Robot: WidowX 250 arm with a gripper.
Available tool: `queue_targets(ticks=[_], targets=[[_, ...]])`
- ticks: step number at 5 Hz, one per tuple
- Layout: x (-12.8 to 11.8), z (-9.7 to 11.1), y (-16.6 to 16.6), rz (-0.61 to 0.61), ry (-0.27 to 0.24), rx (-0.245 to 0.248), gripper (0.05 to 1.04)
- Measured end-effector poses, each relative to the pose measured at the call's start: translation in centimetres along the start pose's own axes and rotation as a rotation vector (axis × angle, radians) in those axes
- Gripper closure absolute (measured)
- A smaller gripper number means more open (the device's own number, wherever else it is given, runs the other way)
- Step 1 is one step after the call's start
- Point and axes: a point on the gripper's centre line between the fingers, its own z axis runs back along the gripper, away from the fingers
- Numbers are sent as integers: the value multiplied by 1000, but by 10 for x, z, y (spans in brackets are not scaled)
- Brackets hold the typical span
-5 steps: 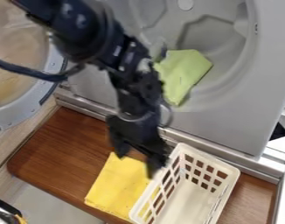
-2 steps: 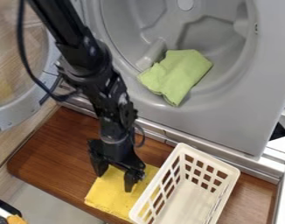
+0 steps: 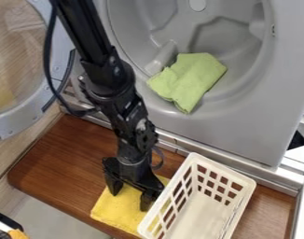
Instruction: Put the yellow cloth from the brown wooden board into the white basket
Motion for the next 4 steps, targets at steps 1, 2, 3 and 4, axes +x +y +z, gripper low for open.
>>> queue_targets(ticks=[1, 2, 3, 4], targets=[[1, -3, 0, 15, 0, -1, 413], [1, -3, 0, 22, -10, -6, 682], [-7, 0, 9, 59, 4, -19, 891], [-8, 27, 19, 110, -35, -1, 983]])
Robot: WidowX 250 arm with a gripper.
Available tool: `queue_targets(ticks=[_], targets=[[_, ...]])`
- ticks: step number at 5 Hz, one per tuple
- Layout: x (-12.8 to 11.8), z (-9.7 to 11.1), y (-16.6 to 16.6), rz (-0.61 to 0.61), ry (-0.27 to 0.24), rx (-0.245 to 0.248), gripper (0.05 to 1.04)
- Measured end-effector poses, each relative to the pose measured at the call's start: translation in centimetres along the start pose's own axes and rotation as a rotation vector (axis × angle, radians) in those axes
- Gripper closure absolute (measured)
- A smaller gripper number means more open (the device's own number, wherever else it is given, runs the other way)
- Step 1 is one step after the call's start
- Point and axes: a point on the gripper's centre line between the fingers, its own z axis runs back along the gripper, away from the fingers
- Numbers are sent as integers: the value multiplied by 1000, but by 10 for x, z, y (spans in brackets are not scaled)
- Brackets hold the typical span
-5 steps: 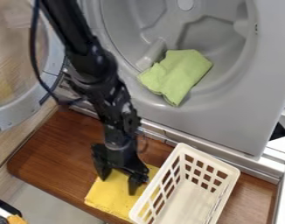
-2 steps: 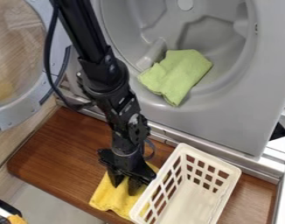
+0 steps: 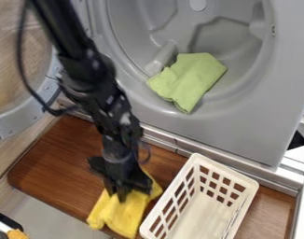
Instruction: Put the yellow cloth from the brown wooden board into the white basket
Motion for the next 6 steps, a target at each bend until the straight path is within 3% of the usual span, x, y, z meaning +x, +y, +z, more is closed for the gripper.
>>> queue_targets(ticks=[1, 2, 3, 4, 6], targets=[[6, 46, -15, 11, -50, 60, 995], [8, 75, -63, -105, -98, 28, 995], [9, 87, -107, -202, -120, -32, 995], [8, 89, -146, -291, -118, -53, 995], [12, 84, -139, -237, -105, -40, 995]])
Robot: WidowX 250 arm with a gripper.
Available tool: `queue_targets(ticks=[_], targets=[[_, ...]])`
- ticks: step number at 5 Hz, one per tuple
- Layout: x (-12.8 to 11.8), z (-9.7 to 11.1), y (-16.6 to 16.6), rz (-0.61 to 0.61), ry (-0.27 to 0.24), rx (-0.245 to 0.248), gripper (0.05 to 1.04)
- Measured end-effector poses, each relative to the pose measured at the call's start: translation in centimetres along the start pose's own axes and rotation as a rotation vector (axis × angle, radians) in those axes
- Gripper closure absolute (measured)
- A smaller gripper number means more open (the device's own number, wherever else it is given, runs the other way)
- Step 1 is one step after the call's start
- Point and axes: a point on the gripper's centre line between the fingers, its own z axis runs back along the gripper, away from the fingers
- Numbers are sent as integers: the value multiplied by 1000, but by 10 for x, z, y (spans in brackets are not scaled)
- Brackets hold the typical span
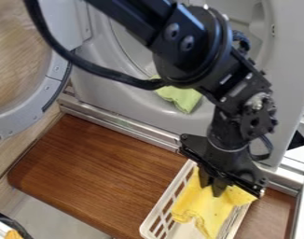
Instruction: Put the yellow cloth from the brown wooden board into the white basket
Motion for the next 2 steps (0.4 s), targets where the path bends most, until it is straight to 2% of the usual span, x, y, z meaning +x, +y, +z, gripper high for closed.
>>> queue_targets(ticks=[1, 2], targets=[[-3, -2, 4, 11, 7, 14, 967], [-3, -2, 7, 6, 12, 22, 775]])
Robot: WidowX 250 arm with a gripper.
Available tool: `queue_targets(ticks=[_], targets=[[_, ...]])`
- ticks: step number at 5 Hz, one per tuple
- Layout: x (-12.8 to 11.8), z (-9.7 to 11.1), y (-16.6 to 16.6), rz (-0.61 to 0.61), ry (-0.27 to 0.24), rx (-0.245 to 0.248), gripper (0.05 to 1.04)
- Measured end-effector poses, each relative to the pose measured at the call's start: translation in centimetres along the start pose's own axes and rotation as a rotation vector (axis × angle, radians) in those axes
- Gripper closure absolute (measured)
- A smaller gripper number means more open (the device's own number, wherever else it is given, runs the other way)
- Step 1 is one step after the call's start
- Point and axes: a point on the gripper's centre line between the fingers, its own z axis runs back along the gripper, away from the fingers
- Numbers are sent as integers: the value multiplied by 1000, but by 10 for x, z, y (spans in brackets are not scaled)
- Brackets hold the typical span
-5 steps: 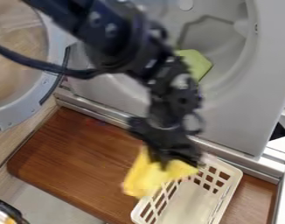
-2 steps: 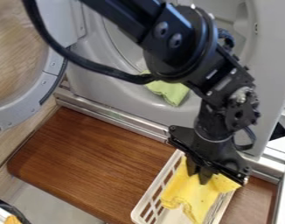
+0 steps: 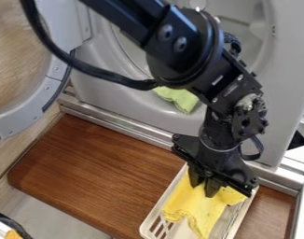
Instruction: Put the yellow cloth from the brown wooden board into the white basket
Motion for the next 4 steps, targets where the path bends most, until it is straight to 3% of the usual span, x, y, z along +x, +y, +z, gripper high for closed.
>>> queue_targets(ticks=[2, 3, 4], targets=[[-1, -1, 11, 18, 9, 21, 173], [-1, -1, 12, 15, 13, 12, 78], [0, -2, 15, -1, 15, -15, 83]])
